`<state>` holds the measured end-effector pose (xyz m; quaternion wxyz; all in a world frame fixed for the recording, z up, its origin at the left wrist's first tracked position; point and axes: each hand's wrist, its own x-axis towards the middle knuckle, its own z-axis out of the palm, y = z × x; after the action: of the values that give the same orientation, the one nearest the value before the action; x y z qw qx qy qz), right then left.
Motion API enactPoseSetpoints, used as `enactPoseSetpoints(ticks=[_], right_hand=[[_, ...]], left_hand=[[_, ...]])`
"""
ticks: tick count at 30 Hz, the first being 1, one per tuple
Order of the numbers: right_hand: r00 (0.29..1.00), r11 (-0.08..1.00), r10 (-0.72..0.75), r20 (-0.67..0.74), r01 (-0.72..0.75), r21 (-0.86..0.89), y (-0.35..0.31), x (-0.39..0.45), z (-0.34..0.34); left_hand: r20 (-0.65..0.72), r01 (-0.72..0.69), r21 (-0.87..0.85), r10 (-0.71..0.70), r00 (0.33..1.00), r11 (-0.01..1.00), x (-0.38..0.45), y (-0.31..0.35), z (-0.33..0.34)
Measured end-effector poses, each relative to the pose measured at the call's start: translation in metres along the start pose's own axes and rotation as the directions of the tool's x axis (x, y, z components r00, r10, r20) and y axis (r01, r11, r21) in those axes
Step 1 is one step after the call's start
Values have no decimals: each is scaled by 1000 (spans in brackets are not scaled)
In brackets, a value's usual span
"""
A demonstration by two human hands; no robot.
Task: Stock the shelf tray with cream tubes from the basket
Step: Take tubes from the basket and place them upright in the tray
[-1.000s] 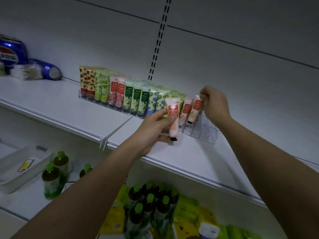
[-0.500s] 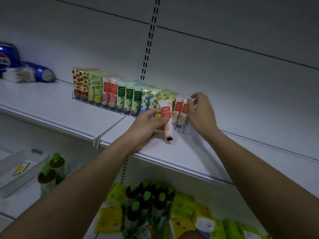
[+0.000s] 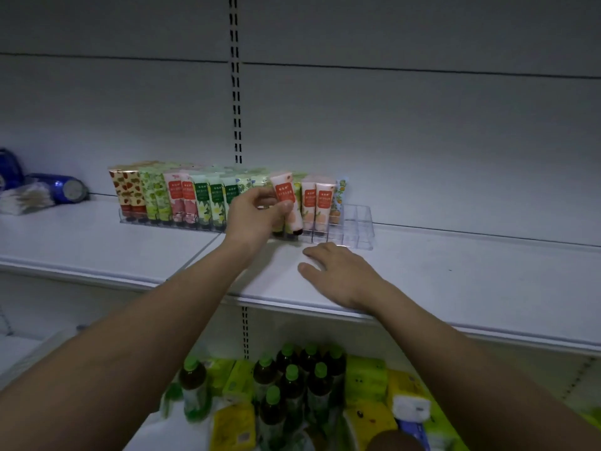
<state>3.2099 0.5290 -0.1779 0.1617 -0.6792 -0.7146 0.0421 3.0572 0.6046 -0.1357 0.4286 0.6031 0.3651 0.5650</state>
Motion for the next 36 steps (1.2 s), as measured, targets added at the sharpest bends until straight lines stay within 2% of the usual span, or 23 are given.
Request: enactPoseSetpoints(ticks=[3,9,11,14,20,28,32,36], right_hand=[[1000,1000,-6,-12,6,6,1,-1,1],[999,1000,-13,-30,13,20,4,1,2],[999,1000,-18,-36,19,23,5,2,2],[999,1000,-20,-35,20,19,6,3,2],[999,1000,-19,-31,19,13,5,4,3],[999,999,15,-46,-12,52,-1,-3,-2],[1000,999,30,-2,-30,17,-11,-7,-14],[996,996,30,-79,-22,92,-35,-10,-34]], left_hand=[[-59,-57,133,65,996,989,11,4,12],[-131,-142,245,178,975,959,23,2,36],[-124,-173,299,218,968,938,25,-2,42],[-78,-226,466,294,953,856,26,-11,48],[-58,-189,583,272,960,790,22,-18,56],[-100,-85,557,168,981,826,13,-6,46],[-6,-106,644,143,990,758,-4,7,24],[137,-195,735,140,981,650,-30,26,-4]])
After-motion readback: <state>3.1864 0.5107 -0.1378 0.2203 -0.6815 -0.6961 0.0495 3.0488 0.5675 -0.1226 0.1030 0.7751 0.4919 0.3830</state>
